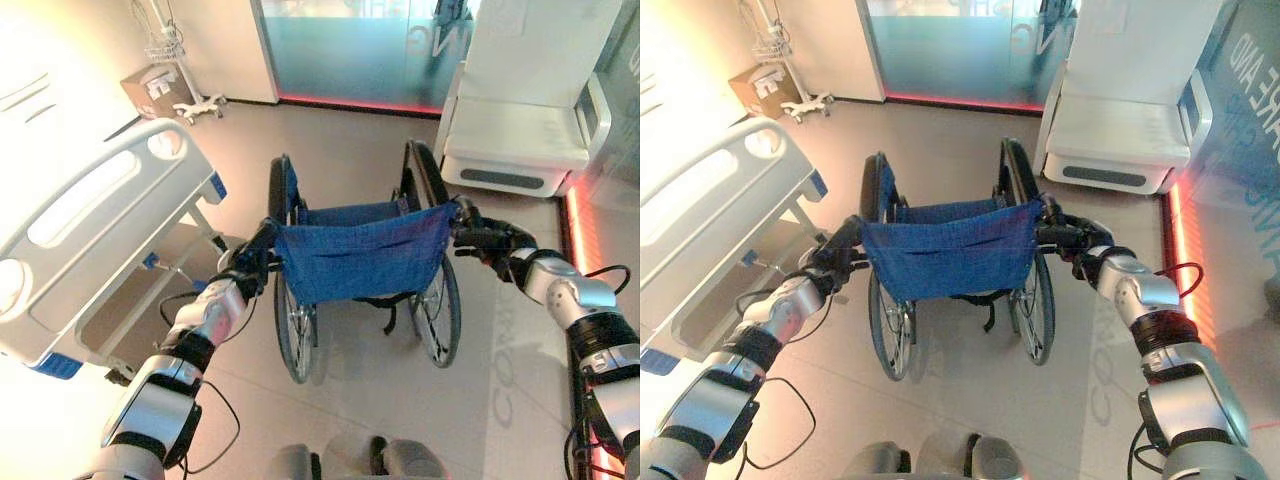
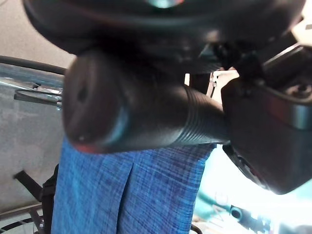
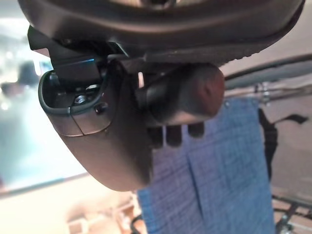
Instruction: Push the wheelchair next to the bed
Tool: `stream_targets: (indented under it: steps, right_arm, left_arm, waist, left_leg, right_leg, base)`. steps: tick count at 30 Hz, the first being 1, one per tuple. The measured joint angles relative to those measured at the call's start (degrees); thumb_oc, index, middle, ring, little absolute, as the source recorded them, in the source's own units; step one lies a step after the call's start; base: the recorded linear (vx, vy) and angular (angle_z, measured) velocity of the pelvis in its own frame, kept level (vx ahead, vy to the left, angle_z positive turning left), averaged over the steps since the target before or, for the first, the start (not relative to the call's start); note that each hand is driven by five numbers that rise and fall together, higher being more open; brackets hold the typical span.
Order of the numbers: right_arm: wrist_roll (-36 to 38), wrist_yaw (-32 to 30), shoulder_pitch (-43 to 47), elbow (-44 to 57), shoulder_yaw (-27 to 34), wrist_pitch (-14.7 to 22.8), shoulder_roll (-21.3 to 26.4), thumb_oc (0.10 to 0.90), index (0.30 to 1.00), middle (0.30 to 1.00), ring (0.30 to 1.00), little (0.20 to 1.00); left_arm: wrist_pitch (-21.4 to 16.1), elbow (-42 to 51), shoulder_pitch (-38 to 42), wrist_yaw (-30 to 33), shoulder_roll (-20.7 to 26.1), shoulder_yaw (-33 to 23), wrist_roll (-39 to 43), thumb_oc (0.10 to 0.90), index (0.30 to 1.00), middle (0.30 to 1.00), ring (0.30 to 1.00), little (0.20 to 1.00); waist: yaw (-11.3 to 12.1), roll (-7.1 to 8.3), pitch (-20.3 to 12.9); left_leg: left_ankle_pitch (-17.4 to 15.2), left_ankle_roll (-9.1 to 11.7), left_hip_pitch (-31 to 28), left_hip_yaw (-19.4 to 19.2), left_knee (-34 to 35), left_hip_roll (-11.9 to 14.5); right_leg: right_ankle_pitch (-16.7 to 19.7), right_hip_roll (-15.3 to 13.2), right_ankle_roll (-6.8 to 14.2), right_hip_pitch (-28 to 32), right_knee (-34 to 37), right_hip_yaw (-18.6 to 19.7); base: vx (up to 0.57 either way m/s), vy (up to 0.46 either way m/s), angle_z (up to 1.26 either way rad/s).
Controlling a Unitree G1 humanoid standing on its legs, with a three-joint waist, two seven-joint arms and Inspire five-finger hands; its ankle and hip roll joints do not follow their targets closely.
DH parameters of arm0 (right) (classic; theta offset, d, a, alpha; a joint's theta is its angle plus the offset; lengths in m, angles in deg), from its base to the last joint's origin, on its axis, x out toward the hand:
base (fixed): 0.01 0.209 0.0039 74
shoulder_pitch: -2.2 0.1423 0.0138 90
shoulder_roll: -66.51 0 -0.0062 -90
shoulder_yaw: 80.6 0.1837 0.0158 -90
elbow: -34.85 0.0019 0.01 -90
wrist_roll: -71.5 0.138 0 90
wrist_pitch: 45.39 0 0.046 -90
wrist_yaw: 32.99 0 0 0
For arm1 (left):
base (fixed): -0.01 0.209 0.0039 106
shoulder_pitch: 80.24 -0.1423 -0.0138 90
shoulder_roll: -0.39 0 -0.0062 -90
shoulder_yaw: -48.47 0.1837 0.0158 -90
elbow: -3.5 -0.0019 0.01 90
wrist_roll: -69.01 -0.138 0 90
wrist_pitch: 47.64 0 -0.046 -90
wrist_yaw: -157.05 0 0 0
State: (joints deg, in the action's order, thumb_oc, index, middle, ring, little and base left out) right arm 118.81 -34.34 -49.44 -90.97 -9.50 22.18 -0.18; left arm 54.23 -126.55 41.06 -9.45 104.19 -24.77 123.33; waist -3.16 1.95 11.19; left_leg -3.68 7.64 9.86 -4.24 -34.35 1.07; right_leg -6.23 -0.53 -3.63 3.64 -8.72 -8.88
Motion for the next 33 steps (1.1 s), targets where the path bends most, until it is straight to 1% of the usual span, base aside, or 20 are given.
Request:
stream_targets:
  steps: [3, 5, 7, 10, 12, 15, 16, 17, 18, 19, 20, 22, 23, 25, 28, 29, 30, 31, 32, 33]
  right_arm:
    - [0.02, -0.30, 0.18, -0.11, -0.23, -0.05, -0.23, 0.400, 0.300, 0.300, 0.300, 0.300]
    - [0.16, -0.49, 1.72, -1.68, -0.97, -0.12, -0.84, 0.400, 0.300, 0.300, 0.300, 0.300]
    - [0.23, -0.63, 2.10, -2.26, -2.34, -0.12, -1.26, 0.400, 0.300, 0.300, 0.300, 0.300]
    - [0.31, -0.46, 2.12, -2.27, -2.63, -0.21, -1.90, 0.400, 0.300, 0.300, 0.300, 0.300]
    - [0.30, -0.29, 2.25, -2.24, -2.99, -0.38, -2.44, 0.400, 0.300, 0.300, 0.300, 0.300]
    - [0.21, -0.16, 2.52, -2.57, -2.48, -0.21, -4.51, 0.400, 0.300, 0.300, 0.300, 0.300]
    - [0.19, -0.17, 2.18, -2.65, -2.41, -0.04, -4.75, 0.400, 0.300, 0.300, 0.300, 0.300]
    - [0.08, -0.18, 1.64, -2.76, -2.48, 0.02, -5.24, 0.400, 0.300, 0.300, 0.300, 0.300]
    - [-0.13, -0.20, 0.58, -2.71, -2.38, 0.34, -5.27, 0.400, 0.300, 0.300, 0.300, 0.300]
    - [-0.43, -0.56, -0.72, -2.72, -2.32, 1.32, -5.67, 0.400, 0.300, 0.300, 0.300, 0.300]
    - [-0.82, -0.66, -0.89, -2.73, -2.18, 1.35, -5.51, 0.400, 0.300, 0.300, 0.300, 0.300]
    - [-1.39, -0.63, -1.58, -2.60, -2.37, 1.40, -6.12, 0.400, 0.300, 0.300, 0.300, 0.300]
    - [-1.42, -0.65, -1.60, -2.61, -2.39, 1.43, -6.23, 0.400, 0.300, 0.300, 0.300, 0.300]
    - [-1.51, -0.97, -1.60, -2.59, -1.60, 1.83, -6.07, 0.400, 0.300, 0.300, 0.300, 0.300]
    - [-1.89, -2.04, -1.72, -2.88, -1.51, 2.22, -5.98, 0.400, 0.300, 0.300, 0.300, 0.300]
    - [-1.89, -2.13, -2.24, -2.86, -1.31, 2.77, -5.75, 0.400, 0.300, 0.300, 0.300, 0.300]
    - [-1.88, -2.21, -3.27, -1.80, -1.50, 3.16, -5.24, 0.400, 0.300, 0.300, 0.300, 0.300]
    - [-1.81, -2.21, -4.14, -0.92, -1.52, 3.68, -5.30, 0.400, 0.300, 0.300, 0.300, 0.300]
    - [-1.36, -2.15, -5.06, 0.92, -0.93, 3.69, -3.95, 0.400, 0.300, 0.300, 0.300, 0.300]
    - [-1.12, -2.14, -5.08, 1.75, -0.90, 2.84, -3.23, 0.400, 0.300, 0.300, 0.300, 0.300]
  left_arm:
    - [-0.14, 0.05, 0.45, -0.89, 0.57, -0.19, -0.01, 0.400, 0.300, 0.300, 0.300, 0.300]
    - [-0.26, -0.40, 0.81, -1.24, 1.22, -0.27, 0.03, 0.400, 0.300, 0.300, 0.300, 0.300]
    - [0.09, -0.63, 0.80, -1.67, 2.26, -0.25, 0.11, 0.400, 0.300, 0.300, 0.300, 0.300]
    - [0.69, -0.59, 0.69, -2.42, 3.81, -0.34, 0.55, 0.400, 0.300, 0.300, 0.300, 0.300]
    - [1.39, -0.55, 0.63, -2.87, 5.10, -0.41, 0.58, 0.400, 0.300, 0.300, 0.300, 0.300]
    - [1.68, -0.77, 0.60, -3.59, 6.00, -1.92, 0.56, 0.400, 0.300, 0.300, 0.300, 0.300]
    - [1.68, -1.03, 0.61, -3.89, 6.21, -1.96, 0.53, 0.400, 0.300, 0.300, 0.300, 0.300]
    - [1.68, -1.58, 0.64, -4.27, 6.13, -1.86, 0.40, 0.400, 0.300, 0.300, 0.300, 0.300]
    - [1.58, -2.41, 0.89, -4.54, 5.55, -1.32, 0.28, 0.400, 0.300, 0.300, 0.300, 0.300]
    - [1.17, -3.43, 1.53, -4.70, 5.13, -0.39, -0.15, 0.400, 0.300, 0.300, 0.300, 0.300]
    - [1.09, -3.50, 1.41, -4.67, 5.45, 0.04, -0.17, 0.400, 0.300, 0.300, 0.300, 0.300]
    - [1.12, -4.69, 0.71, -4.95, 5.09, 0.43, -0.21, 0.400, 0.300, 0.300, 0.300, 0.300]
    - [1.08, -5.13, 1.26, -4.91, 4.77, 0.43, -0.62, 0.400, 0.300, 0.300, 0.300, 0.300]
    - [0.59, -6.42, 3.64, -5.08, 4.15, 0.83, -1.87, 0.400, 0.300, 0.300, 0.300, 0.300]
    - [0.41, -8.08, 6.56, -5.24, 3.54, 2.02, -3.54, 0.400, 0.300, 0.300, 0.300, 0.300]
    - [0.00, -8.08, 6.78, -5.08, 2.94, 1.95, -4.35, 0.400, 0.300, 0.300, 0.300, 0.300]
    - [-0.17, -8.14, 6.59, -5.32, 2.64, 1.95, -4.63, 0.400, 0.300, 0.300, 0.300, 0.300]
    - [-0.23, -7.72, 6.37, -5.14, 3.31, 1.94, -4.71, 0.400, 0.300, 0.300, 0.300, 0.300]
    - [-0.04, -7.15, 6.17, -5.48, 3.81, 1.99, -4.71, 0.400, 0.300, 0.300, 0.300, 0.300]
    - [-0.24, -7.16, 5.80, -5.39, 2.89, 1.88, -4.88, 0.400, 0.300, 0.300, 0.300, 0.300]
  waist:
    - [1.55, 0.18, 0.13]
    - [3.47, 0.12, 0.03]
    - [5.70, 0.07, 0.06]
    - [7.76, -0.28, 0.05]
    - [8.88, -0.28, -0.01]
    - [11.22, -0.02, -0.87]
    - [11.39, 0.90, -1.51]
    - [11.70, 0.74, -2.49]
    - [11.09, -1.46, -3.21]
    - [10.89, -2.12, -3.57]
    - [10.93, -1.91, -3.75]
    - [10.06, -1.70, -4.77]
    - [8.64, -1.28, -5.18]
    - [7.62, -0.94, -5.14]
    - [7.13, -1.04, -4.98]
    - [6.45, -2.22, -4.57]
    - [5.57, -2.11, -4.18]
    - [4.92, -1.40, -3.97]
    - [3.39, -0.85, -3.62]
    - [3.00, -0.91, -3.55]
  left_leg:
    - [0.37, 0.00, 0.21, -2.36, 15.90, -0.12]
    - [3.20, -1.73, 0.72, -2.34, 28.07, -0.98]
    - [5.38, -1.53, 1.65, -2.41, 36.09, -1.04]
    - [5.41, -1.63, 5.16, -3.53, 35.73, -1.16]
    - [5.48, -1.81, 5.60, -4.21, 34.71, -1.81]
    - [7.74, -6.21, 4.70, -5.67, 30.40, -3.44]
    - [8.27, -7.91, 3.81, -5.93, 29.97, -4.60]
    - [7.84, -11.76, 0.41, -6.64, 30.48, -6.45]
    - [8.64, -17.13, -2.51, -6.47, 32.46, -6.28]
    - [11.08, -21.53, -4.83, -4.22, 34.25, -5.76]
    - [11.48, -21.93, -5.81, -3.49, 34.66, -6.17]
    - [11.65, -20.55, -8.69, 1.47, 33.54, -10.17]
    - [11.86, -19.68, -9.50, 2.94, 34.21, -11.38]
    - [11.98, -19.29, -10.25, 6.02, 34.85, -11.93]
    - [11.05, -16.38, -11.55, 11.52, 35.11, -10.90]
    - [9.94, -14.46, -12.73, 14.15, 35.93, -9.37]
    - [4.74, -12.37, -13.06, 8.56, 34.65, -7.79]
    - [2.19, -12.60, -12.23, 2.10, 32.83, -6.40]
    - [3.46, -17.33, -13.10, -0.82, 32.04, -6.23]
    - [3.75, -16.68, -14.46, 3.34, 33.01, -7.64]
  right_leg:
    - [0.26, 2.14, -0.42, 3.16, 3.85, -0.26]
    - [0.56, 4.06, -0.89, 5.65, 6.72, 2.10]
    - [0.32, 5.71, -0.96, 9.13, 9.19, 4.02]
    - [-1.19, 7.14, -2.93, 12.66, 10.29, 5.52]
    - [-2.54, 7.60, -2.43, 14.89, 10.43, 5.80]
    - [-6.45, 7.08, -0.27, 16.56, 9.40, 7.06]
    - [-7.46, 6.15, 0.96, 17.04, 9.41, 6.20]
    - [-8.60, 6.26, 2.64, 16.34, 5.04, 2.84]
    - [-9.66, 7.49, 4.40, 13.61, -3.71, -0.79]
    - [-10.09, 6.02, 4.60, 8.22, -18.18, -4.34]
    - [-10.90, 3.62, 4.16, 5.19, -26.69, -5.52]
    - [-10.37, -6.31, 5.16, -0.94, -41.60, -4.22]
    - [-10.06, -9.89, 5.67, -2.49, -42.30, -2.93]
    - [-9.83, -11.96, 6.16, -5.11, -38.75, -2.59]
    - [-9.82, -9.15, 6.40, -7.35, -26.87, -3.08]
    - [-9.42, -5.55, 6.16, -7.90, -19.14, -3.08]
    - [-6.78, -3.19, 6.08, -8.71, -11.07, -3.15]
    - [-5.52, -3.48, 7.82, -8.32, -6.54, -2.88]
    - [-3.12, -4.46, 11.46, -8.42, -2.26, -2.93]
    - [-2.05, -4.74, 12.71, -10.43, -3.26, -2.89]
  base:
    - [0.51, 0.061, -0.07]
    - [0.64, 0.109, -0.37]
    - [0.55, 0.118, -0.49]
    - [0.48, 0.155, -0.43]
    - [0.62, 0.235, -0.45]
    - [0.47, 0.216, -0.50]
    - [0.46, 0.297, -0.35]
    - [0.48, 0.346, 0.00]
    - [0.49, 0.359, 0.08]
    - [0.35, 0.251, 0.08]
    - [0.34, 0.201, -0.15]
    - [0.33, 0.137, 0.03]
    - [0.33, 0.048, 0.40]
    - [0.26, -0.002, 0.44]
    - [0.26, -0.044, 0.28]
    - [0.30, -0.080, 0.23]
    - [0.29, -0.083, 0.31]
    - [0.40, -0.109, 0.65]
    - [0.35, -0.083, 0.65]
    - [0.59, -0.156, 0.69]
